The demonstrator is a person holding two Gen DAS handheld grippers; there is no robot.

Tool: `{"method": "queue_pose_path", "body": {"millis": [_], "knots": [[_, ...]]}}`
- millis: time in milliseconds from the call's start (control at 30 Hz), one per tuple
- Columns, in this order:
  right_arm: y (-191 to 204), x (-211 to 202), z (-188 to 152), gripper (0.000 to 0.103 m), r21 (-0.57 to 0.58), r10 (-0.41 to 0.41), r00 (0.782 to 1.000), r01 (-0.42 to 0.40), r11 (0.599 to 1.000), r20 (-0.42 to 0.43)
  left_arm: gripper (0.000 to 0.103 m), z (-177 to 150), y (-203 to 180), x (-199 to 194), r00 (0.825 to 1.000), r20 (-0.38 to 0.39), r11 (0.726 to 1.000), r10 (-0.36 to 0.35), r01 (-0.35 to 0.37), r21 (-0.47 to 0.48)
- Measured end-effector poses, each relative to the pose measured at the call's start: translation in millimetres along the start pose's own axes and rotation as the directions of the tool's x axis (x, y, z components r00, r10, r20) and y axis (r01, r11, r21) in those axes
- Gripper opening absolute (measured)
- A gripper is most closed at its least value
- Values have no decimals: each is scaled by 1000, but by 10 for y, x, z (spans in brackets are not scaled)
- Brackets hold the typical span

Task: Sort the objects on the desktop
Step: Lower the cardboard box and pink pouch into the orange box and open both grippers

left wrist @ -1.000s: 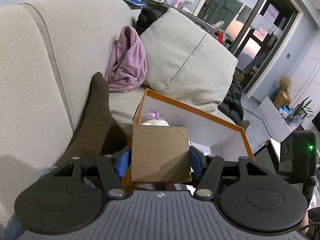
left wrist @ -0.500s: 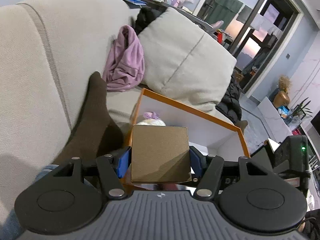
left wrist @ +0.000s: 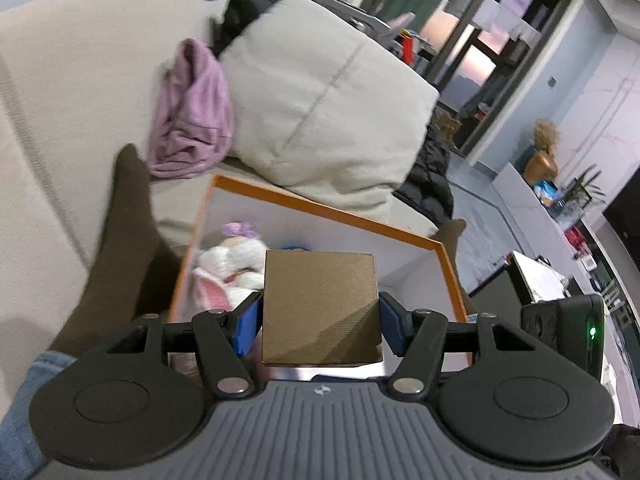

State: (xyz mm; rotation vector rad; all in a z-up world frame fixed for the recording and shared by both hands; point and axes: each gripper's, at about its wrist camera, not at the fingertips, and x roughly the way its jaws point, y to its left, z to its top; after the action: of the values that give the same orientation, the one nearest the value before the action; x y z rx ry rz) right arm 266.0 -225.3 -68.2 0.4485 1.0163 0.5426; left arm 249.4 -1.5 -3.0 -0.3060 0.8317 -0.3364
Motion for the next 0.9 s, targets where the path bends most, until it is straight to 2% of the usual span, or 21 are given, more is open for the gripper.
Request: {"method": "queue_pose_path", "body": {"millis": [133,233,433,467,600,667,800,900], "knots": [[-45,-139,-14,38,-41,-29,1000,29,999,-4,70,2,-164,218,998,-56,999,-15,17,38],[-80,-311,-34,42,-126,-120,993,119,985,-5,70,-54,-290,411,993,-117,995,31,-19,102],[-300,-499,30,43,-239,-354,935,344,908,1,71,-191,-453,650,975,-212,982,65,-25,185],[-347,-501,54,43,-248,-366,931,354,902,-3,71,-207,-473,687,972,-225,981,72,-28,193],[-414,-441,129,42,-297,-351,936,328,897,-24,71,-289,-527,843,946,-291,970,141,-72,234],[-383,-384,144,42,-347,-388,922,357,867,-21,70,-309,-507,888,936,-310,968,165,-93,234],[-353,-286,186,43,-433,-419,908,368,823,-25,70,-310,-496,881,935,-311,965,171,-96,243],[-355,-225,222,42,-449,-407,912,342,826,-55,70,-285,-493,826,941,-295,967,164,-94,238]]}}
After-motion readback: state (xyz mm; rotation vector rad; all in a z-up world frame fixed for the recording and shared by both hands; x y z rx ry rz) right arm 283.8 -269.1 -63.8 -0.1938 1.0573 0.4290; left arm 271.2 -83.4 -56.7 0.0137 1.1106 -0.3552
